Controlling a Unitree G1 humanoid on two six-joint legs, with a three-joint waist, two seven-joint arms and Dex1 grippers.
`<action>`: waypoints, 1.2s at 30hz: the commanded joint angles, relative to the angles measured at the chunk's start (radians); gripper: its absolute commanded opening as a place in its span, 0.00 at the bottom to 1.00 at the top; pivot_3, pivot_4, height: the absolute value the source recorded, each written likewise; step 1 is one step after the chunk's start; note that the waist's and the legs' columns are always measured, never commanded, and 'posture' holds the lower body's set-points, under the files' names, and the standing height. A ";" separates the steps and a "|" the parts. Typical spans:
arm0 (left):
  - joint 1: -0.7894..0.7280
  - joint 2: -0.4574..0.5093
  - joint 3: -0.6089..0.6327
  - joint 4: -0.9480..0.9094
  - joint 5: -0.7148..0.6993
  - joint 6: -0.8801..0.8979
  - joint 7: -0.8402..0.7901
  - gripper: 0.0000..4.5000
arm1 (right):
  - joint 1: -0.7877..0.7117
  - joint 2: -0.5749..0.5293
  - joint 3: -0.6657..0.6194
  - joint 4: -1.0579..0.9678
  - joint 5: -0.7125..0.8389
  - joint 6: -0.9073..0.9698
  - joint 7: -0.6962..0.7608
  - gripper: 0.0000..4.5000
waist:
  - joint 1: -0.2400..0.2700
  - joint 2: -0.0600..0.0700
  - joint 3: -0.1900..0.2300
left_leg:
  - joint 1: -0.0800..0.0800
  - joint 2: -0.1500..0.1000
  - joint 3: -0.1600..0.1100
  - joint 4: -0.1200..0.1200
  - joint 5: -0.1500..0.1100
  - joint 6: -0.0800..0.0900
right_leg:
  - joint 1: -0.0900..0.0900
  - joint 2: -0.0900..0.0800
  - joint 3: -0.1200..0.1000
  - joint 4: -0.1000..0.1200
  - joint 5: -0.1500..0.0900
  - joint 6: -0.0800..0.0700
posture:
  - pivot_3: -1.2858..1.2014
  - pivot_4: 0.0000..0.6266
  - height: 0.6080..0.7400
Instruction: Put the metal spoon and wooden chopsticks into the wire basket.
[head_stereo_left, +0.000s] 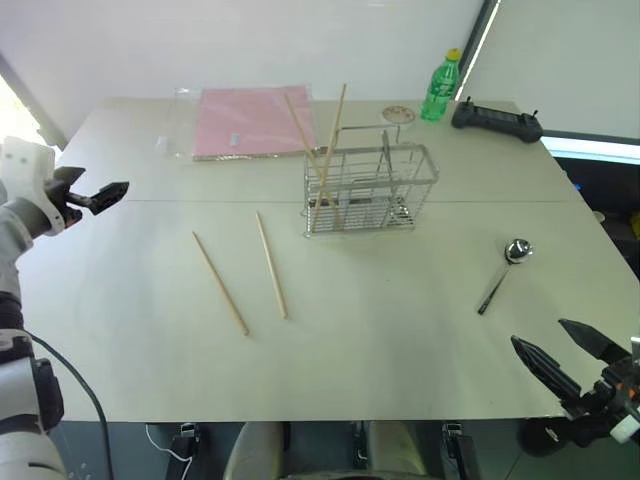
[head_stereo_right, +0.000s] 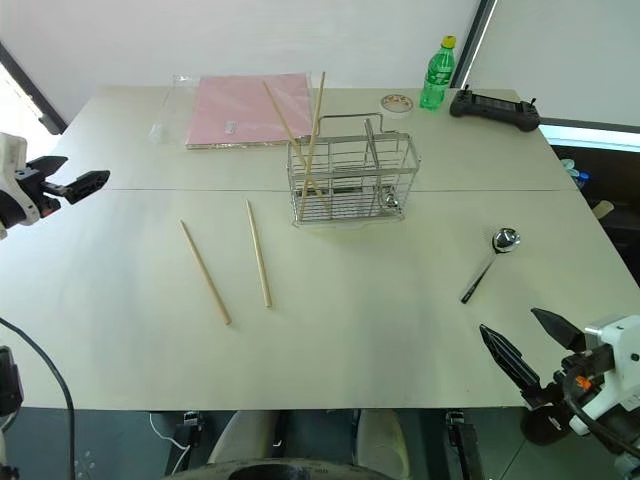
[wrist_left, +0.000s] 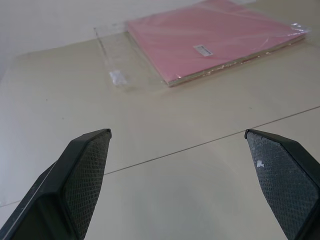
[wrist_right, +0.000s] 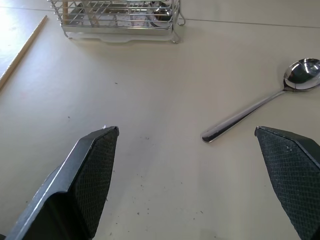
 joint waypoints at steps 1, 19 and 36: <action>-0.031 0.008 0.008 -0.016 0.003 -0.016 -0.003 1.00 | -0.002 -0.004 -0.010 -0.008 0.008 -0.019 0.003 0.99 | 0.000 0.000 0.000 | 0.000 0.000 0.000 0.000 0.000 0.000 | 0.000 0.000 0.000 0.000 0.000 0.000 | 0.52 0.24 0.86; -0.056 -0.006 -0.007 -0.044 0.007 0.023 -0.017 1.00 | 0.019 0.023 -0.013 0.024 -0.015 -0.057 0.035 0.99 | -0.001 -0.001 -0.001 | 0.001 0.000 0.000 0.001 0.000 0.000 | 0.001 0.001 0.000 0.001 0.001 0.001 | 0.52 0.24 0.86; 0.093 -0.040 -0.092 -0.655 -0.220 0.332 -0.254 1.00 | -0.134 -0.114 -0.039 0.155 -0.054 0.049 -0.085 0.99 | -0.005 -0.001 -0.001 | 0.002 0.000 0.001 0.003 0.000 0.000 | 0.003 0.000 0.002 0.001 0.002 -0.001 | 0.52 0.24 0.86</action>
